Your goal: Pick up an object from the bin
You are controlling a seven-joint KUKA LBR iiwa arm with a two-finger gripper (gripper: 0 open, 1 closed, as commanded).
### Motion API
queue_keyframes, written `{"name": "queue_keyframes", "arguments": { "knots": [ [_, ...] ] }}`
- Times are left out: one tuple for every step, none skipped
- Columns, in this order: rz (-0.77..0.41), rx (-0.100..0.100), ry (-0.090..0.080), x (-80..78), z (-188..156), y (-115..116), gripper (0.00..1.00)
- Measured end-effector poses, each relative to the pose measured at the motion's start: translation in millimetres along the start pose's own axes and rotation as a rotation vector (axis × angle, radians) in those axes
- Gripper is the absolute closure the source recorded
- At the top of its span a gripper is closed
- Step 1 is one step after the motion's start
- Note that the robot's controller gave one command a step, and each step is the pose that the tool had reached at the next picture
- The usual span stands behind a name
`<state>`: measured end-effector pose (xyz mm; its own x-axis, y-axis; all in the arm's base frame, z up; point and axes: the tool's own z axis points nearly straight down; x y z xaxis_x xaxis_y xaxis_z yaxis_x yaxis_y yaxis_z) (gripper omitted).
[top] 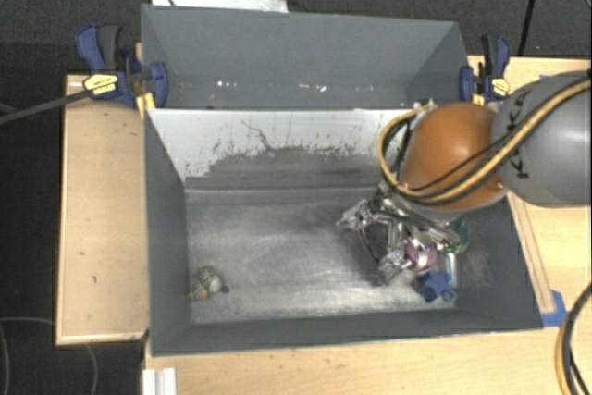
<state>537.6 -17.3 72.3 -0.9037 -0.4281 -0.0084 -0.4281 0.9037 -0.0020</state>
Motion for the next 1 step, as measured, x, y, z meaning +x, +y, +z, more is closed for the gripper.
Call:
{"name": "queue_keyframes", "arguments": {
  "knots": [
    [-0.025, -0.003, -0.010, 23.8, -37.3, -74.9, 0.00]
  ]
}}
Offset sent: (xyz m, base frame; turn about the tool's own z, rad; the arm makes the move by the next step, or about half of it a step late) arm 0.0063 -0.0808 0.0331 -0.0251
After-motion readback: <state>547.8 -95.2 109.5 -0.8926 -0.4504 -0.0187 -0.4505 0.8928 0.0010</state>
